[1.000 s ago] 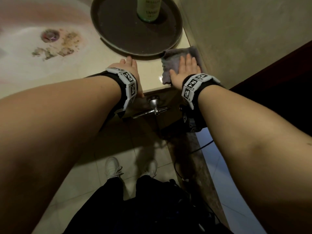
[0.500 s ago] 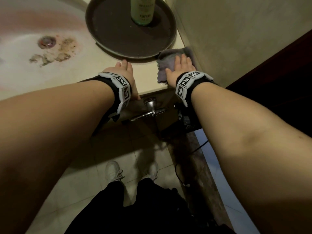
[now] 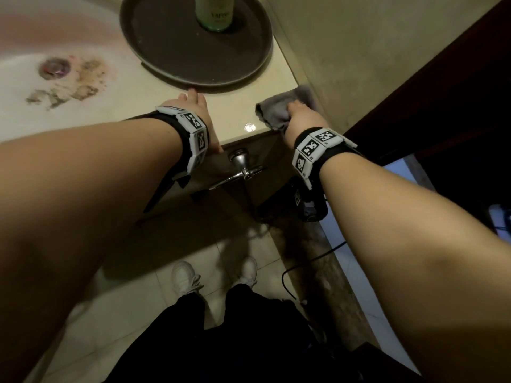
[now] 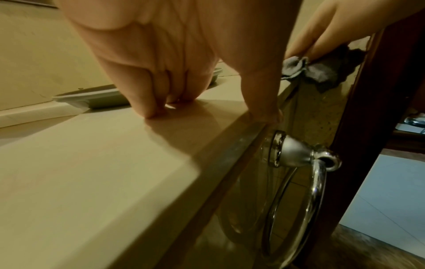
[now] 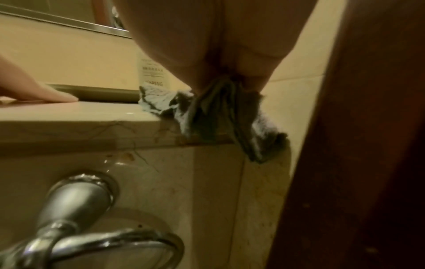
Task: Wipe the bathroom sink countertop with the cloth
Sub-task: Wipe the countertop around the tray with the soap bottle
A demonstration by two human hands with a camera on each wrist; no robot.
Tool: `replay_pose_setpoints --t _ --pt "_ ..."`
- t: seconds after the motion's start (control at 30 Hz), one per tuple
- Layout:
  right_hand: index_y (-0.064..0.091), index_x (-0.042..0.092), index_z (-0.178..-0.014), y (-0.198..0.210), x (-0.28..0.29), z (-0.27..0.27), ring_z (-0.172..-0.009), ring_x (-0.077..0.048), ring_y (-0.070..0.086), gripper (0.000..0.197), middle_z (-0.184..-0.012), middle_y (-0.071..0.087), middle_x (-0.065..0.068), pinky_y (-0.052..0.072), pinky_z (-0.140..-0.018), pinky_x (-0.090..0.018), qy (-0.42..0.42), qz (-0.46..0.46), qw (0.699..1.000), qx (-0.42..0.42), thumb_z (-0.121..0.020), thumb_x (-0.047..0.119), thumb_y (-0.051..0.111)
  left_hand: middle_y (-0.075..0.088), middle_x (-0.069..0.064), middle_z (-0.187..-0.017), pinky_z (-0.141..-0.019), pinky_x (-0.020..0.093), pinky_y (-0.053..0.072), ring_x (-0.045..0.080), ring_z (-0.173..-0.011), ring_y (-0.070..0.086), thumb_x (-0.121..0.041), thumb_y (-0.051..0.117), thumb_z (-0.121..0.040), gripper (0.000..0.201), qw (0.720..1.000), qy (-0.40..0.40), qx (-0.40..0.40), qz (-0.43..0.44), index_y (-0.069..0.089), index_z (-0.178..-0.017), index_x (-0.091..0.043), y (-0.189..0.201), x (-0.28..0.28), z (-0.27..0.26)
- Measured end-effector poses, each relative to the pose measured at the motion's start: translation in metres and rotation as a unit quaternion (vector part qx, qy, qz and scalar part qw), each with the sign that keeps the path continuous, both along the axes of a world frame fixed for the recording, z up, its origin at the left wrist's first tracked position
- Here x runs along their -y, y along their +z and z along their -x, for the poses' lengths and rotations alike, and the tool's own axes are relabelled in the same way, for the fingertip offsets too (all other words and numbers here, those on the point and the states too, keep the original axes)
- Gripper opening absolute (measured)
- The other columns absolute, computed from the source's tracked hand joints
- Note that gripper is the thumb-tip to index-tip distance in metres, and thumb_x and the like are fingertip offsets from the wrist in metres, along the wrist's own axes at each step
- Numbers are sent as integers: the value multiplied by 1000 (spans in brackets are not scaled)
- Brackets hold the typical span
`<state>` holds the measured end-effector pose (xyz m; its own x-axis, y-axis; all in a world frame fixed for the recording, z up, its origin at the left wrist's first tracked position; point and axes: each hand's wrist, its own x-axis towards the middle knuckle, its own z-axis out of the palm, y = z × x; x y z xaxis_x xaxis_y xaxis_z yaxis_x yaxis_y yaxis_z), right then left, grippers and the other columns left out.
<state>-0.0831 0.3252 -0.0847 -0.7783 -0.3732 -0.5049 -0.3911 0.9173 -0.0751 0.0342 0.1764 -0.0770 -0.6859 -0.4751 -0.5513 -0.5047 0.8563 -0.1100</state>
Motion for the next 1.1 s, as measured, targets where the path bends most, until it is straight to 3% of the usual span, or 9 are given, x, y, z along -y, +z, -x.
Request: replay_pose_setpoints --t 0.13,0.2,0.27,0.33,0.47,0.67,0.77,0.9,1.1 --pt "40 11 -142 -1 -11 -4 -133 -31 44 45 -145 45 -14 37 -106 -35 -27 25 998 -42 -97 10 41 -8 5 -162 -117 46 20 24 -150 5 -62 68 -70 122 1000 6 5 -11 -5 -152 -8 -1 0 0" --pt "28 5 -147 -2 3 -1 -141 -32 31 51 -153 30 -16 28 -112 -38 -4 -11 1000 0 -98 12 44 -9 5 -162 -117 46 20 23 -150 4 -61 68 -71 122 1000 7 10 -14 -6 -152 -8 -1 0 0" --pt "13 4 -150 -4 13 1 -145 -33 16 71 -159 11 -16 21 -117 -42 5 -39 999 8 -94 18 54 -10 5 -162 -118 45 19 23 -150 3 -62 68 -70 123 1000 8 14 -15 -7 -152 -9 -2 1 2" --pt "7 4 -151 -6 19 6 -146 -32 13 80 -159 6 -15 18 -118 -38 22 -43 999 -22 -91 25 56 -10 5 -162 -117 45 20 23 -150 2 -62 69 -70 123 1000 13 17 -19 -7 -152 -9 -3 2 4" --pt "5 4 -152 0 31 16 -146 -30 15 72 -159 7 -16 13 -119 -33 37 -27 998 -36 -97 33 43 -8 5 -162 -116 46 22 24 -150 3 -63 69 -68 124 1000 12 17 -18 -6 -152 -9 -5 3 6" --pt "6 3 -152 -3 53 24 -145 -31 17 75 -158 9 -17 13 -119 -34 55 -22 996 -60 -96 36 43 -8 7 -162 -117 45 21 25 -150 3 -64 68 -69 123 999 8 31 -11 -6 -152 -10 -6 3 9" --pt "6 1 -151 -3 46 22 -147 -29 13 71 -159 6 -17 11 -119 -31 60 -11 997 -56 -99 33 40 -8 10 -161 -119 43 16 27 -150 2 -62 65 -74 119 999 1 30 -10 -8 -152 -8 -6 2 9" --pt "12 1 -151 -6 30 9 -149 -29 7 66 -160 5 -16 10 -120 -36 56 27 997 -46 -97 22 43 -9 7 -162 -117 44 21 25 -150 3 -62 68 -71 122 999 9 30 -14 -7 -152 -9 -6 4 7" --pt "6 -1 -151 -7 5 -13 -147 -31 12 62 -160 6 -17 13 -118 -34 40 14 998 -40 -100 20 35 -8 6 -162 -117 43 23 23 -150 4 -62 68 -70 123 1000 1 10 -18 -6 -152 -10 -5 6 3"
